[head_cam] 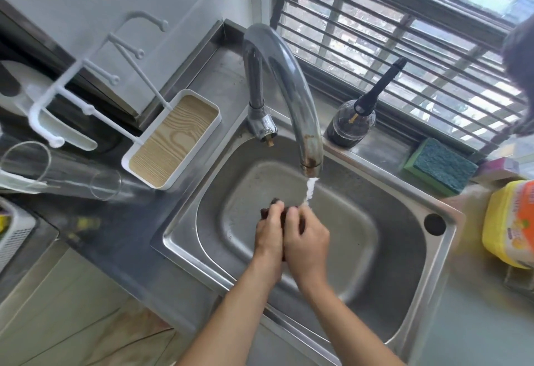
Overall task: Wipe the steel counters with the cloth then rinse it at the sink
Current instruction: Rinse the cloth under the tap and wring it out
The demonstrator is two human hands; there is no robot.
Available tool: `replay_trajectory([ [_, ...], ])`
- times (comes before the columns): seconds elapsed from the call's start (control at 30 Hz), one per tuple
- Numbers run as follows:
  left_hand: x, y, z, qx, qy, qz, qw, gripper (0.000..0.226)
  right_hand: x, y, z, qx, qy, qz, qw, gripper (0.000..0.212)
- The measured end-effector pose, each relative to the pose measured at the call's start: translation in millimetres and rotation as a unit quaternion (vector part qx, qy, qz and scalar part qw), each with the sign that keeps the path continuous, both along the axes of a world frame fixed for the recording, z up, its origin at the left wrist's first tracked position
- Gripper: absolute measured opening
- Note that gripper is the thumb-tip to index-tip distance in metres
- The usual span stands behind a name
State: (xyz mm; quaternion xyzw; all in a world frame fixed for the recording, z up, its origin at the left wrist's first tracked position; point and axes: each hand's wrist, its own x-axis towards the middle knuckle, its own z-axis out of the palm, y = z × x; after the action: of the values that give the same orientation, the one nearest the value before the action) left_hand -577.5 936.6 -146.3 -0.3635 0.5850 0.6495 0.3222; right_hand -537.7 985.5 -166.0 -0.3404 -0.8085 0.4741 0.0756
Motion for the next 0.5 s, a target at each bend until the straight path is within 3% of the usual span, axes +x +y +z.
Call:
replay_trajectory([
  [0.07, 8, 7, 4, -0.002, 0.017, -0.027, 0.999, 0.034, -25, 23, 2, -0.058, -0.052, -0.104, 0.992, 0.042],
  [0.13, 4, 10, 3, -0.006, 0.032, -0.049, 0.998, 0.036, -38, 35, 6, -0.113, -0.088, -0.141, 0.980, 0.043],
  [0.2, -13, 6, 3, -0.021, 0.033, -0.027, 0.999, 0.043, -32, 19, 19, -0.085, -0.097, -0.089, 0.988, 0.040],
  [0.33, -28, -7, 1, -0.063, -0.020, 0.014, 0.998, 0.053, -3, -19, 35, -0.037, -0.025, 0.039, 0.998, 0.036],
  [0.4, -16, -5, -2, -0.007, -0.019, -0.015, 1.000, 0.050, -14, -2, 19, -0.007, -0.051, -0.004, 0.999, 0.036],
  [0.5, -1, 2, 3, -0.010, 0.023, -0.101, 0.995, 0.043, -27, 28, 4, -0.133, -0.063, -0.147, 0.978, 0.032],
])
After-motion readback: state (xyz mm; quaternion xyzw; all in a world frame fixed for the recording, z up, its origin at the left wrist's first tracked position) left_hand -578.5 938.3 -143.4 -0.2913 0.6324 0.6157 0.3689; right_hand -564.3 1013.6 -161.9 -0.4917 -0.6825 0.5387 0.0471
